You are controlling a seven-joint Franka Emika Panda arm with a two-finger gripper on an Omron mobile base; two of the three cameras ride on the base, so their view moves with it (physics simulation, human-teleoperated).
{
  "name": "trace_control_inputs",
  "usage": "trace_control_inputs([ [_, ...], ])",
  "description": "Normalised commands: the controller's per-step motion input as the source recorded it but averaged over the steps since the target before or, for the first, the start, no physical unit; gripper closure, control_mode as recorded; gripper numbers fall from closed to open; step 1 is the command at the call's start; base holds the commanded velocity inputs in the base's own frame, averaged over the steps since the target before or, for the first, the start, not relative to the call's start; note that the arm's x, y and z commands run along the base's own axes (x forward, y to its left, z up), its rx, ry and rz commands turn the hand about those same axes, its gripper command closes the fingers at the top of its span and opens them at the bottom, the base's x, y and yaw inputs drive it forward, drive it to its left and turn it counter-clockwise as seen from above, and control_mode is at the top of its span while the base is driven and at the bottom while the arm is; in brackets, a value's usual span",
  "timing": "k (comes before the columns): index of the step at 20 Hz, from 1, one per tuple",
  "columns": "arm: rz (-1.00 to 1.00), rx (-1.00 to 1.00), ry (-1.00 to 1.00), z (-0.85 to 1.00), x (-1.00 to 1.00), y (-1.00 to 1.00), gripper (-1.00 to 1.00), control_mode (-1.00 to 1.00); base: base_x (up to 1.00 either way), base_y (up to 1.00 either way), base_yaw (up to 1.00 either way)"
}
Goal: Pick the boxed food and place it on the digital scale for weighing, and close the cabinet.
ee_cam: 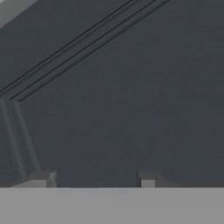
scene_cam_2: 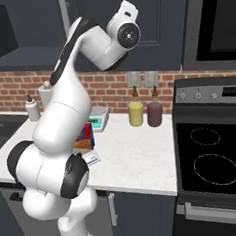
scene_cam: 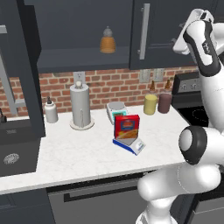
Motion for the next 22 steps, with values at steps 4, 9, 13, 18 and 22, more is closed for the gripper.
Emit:
trace_control_inputs([
  [4,0.0,0.0,0.0,-0.29,0.56,0.0,-1.0,-1.0,0.0,0.0,0.0],
  [9,0.0,0.0,-0.05,-0.63,-0.48,0.21,-1.0,-1.0,0.0,0.0,0.0],
  [13,0.0,-0.06,-0.19,-1.0,-1.0,0.86,-1.0,-1.0,0.0,0.0,0.0],
  [18,0.0,-0.01,-0.17,-0.44,-1.0,0.58,-1.0,-1.0,0.0,0.0,0.0],
  [22,0.0,0.0,-0.2,0.0,-0.93,0.26,-1.0,-1.0,0.0,0.0,0.0],
])
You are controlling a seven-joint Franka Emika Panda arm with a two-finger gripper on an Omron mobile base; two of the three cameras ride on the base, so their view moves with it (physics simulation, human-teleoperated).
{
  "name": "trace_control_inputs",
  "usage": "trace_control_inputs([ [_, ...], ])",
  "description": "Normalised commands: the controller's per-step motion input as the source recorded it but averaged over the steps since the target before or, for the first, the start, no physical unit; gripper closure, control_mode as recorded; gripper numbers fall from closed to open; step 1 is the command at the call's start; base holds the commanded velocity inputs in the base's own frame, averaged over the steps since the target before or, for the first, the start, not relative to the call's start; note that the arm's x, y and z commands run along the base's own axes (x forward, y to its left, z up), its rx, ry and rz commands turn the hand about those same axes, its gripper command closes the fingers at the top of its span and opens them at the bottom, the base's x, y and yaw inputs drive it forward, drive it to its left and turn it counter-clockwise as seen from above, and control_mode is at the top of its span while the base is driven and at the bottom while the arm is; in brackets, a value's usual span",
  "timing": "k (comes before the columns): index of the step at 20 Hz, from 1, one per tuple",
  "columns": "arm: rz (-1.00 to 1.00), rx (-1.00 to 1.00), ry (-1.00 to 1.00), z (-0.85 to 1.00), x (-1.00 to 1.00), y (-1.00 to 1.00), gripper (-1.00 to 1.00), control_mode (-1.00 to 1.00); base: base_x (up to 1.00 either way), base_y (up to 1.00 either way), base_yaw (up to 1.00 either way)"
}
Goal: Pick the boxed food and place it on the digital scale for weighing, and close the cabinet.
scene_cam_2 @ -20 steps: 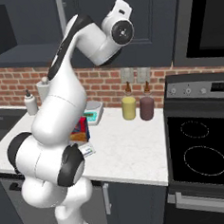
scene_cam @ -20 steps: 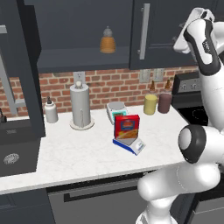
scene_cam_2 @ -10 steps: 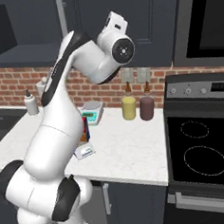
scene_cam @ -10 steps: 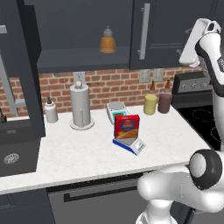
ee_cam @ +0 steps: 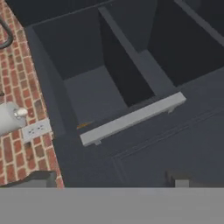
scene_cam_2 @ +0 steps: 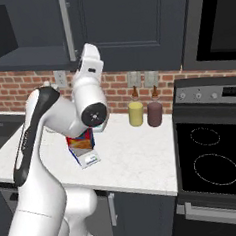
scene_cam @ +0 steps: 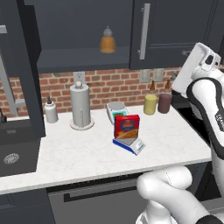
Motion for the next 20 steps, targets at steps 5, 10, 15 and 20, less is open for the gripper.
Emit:
trace_control_inputs([
  [5,0.0,-0.01,-0.22,-0.04,-0.46,0.0,-1.0,-1.0,0.0,0.0,0.0],
  [10,0.06,-0.02,-0.55,-0.3,-0.04,0.02,-1.0,-1.0,0.0,0.0,0.0],
  [15,0.17,0.01,-0.33,0.17,-0.14,0.03,-1.0,-1.0,0.0,0.0,0.0],
  [20,0.06,-0.02,-0.03,0.12,-0.39,0.0,-1.0,-1.0,0.0,0.0,0.0],
])
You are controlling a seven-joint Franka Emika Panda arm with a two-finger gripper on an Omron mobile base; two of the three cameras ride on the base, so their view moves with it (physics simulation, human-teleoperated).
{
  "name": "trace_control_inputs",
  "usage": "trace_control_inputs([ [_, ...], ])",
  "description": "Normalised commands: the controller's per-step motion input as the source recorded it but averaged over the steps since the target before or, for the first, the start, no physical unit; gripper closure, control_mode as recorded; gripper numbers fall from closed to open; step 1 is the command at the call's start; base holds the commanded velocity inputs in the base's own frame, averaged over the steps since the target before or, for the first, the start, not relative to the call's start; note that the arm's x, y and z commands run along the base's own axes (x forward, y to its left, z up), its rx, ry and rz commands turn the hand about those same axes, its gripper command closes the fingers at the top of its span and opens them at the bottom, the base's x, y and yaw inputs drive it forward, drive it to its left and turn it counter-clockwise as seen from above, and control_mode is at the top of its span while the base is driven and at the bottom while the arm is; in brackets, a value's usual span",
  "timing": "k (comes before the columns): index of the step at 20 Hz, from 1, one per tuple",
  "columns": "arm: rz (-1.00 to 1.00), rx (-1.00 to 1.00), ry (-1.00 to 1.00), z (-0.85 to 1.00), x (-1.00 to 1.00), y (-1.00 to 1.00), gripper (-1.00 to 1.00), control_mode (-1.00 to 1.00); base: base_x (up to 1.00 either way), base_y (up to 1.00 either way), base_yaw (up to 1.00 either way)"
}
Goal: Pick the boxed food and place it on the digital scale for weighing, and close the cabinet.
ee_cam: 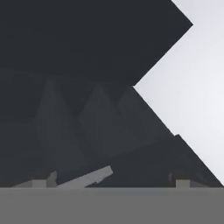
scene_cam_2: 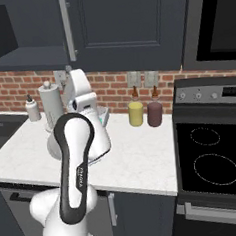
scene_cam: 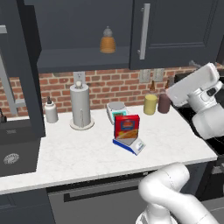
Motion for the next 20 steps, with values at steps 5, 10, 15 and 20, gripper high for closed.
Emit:
trace_control_inputs([
  [5,-0.22,-0.14,0.01,0.0,-0.33,0.11,-1.0,-1.0,0.0,0.0,0.0],
  [10,-0.29,-0.11,-0.04,0.33,-0.13,0.35,-1.0,-1.0,0.0,0.0,0.0],
  [15,-0.34,-0.14,-0.06,0.24,-0.27,0.19,-1.0,-1.0,0.0,0.0,0.0],
  [20,-0.3,-0.16,-0.15,-0.16,-0.15,0.59,-1.0,-1.0,0.0,0.0,0.0],
])
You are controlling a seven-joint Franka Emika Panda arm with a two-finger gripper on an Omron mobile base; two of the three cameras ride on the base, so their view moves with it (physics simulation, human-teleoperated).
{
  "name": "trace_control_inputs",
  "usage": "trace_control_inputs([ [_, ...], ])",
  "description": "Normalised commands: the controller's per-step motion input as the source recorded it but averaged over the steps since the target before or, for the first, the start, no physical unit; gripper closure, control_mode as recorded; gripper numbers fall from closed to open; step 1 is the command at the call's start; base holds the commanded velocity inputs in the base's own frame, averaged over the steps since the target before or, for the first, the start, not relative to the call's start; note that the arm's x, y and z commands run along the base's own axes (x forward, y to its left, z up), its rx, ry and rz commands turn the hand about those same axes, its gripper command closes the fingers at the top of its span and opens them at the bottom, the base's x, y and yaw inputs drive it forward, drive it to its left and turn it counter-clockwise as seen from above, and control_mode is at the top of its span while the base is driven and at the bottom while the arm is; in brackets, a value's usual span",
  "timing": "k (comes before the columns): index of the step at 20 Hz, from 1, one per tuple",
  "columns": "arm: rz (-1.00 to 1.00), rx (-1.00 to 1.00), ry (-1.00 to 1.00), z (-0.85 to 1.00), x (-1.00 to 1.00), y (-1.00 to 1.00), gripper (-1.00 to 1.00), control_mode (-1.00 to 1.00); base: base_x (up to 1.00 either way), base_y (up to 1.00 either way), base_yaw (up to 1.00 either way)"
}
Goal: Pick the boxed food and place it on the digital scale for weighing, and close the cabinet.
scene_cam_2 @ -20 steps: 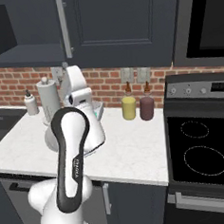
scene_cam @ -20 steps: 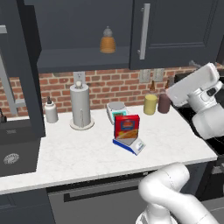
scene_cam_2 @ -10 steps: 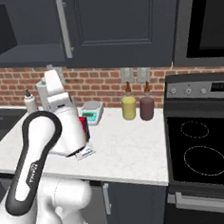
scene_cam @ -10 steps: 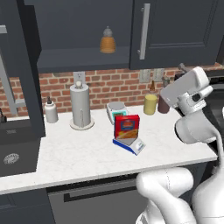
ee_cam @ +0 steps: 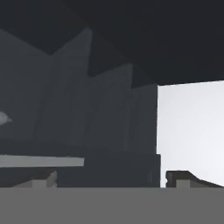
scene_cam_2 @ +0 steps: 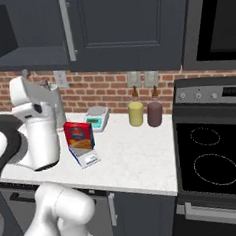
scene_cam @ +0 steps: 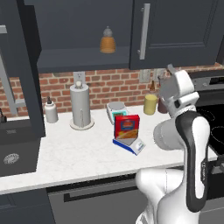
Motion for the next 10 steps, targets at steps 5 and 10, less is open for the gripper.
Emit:
trace_control_inputs([
  [5,-0.04,0.02,-0.27,-0.53,0.0,1.0,-1.0,-1.0,0.0,0.0,0.0],
  [10,0.0,0.09,-0.28,-0.44,0.0,0.66,-1.0,-1.0,0.0,0.0,0.0],
])
